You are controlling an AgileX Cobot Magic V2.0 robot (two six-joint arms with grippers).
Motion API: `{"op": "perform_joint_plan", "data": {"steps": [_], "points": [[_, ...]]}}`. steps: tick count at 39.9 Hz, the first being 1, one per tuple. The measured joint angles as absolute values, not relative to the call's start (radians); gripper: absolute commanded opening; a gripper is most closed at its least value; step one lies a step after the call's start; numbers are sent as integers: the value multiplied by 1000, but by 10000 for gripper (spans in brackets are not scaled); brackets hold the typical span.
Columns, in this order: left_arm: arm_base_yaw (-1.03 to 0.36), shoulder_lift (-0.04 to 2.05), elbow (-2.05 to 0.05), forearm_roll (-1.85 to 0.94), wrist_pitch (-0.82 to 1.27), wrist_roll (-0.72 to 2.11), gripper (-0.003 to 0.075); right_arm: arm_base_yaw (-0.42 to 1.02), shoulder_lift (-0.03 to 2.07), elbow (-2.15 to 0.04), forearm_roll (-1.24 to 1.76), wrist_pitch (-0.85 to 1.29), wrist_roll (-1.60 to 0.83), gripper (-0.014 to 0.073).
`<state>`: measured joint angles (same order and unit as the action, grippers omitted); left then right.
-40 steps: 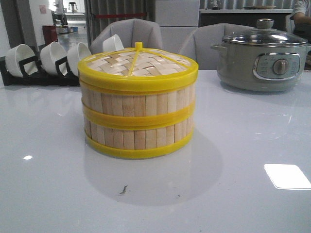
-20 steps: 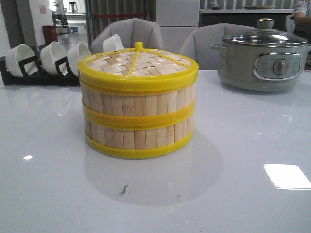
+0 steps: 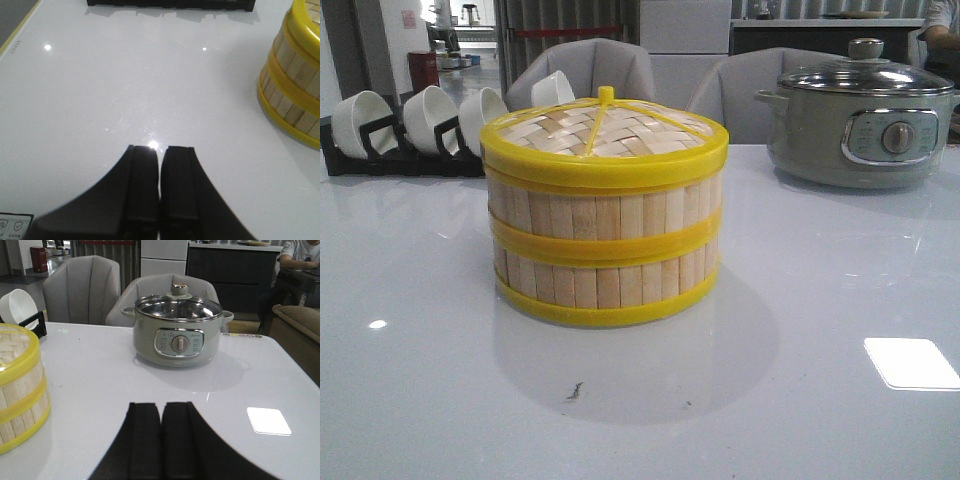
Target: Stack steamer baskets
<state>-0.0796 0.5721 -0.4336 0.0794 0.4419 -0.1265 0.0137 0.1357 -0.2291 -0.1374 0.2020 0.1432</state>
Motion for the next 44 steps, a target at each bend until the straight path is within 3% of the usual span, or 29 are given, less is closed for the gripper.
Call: {"op": "perform_joint_plan", "data": {"steps": [24,34,44], "points": [[-80,518,-413,153,377,-126,94,14,136,-229,-138,202,143,77],[-80,296,-263,168,117,-126,94,14,136,-229,-138,202,143,77],[-80,27,-44,125,89,-126,94,14,136,-229,-138,202,143,77]]}}
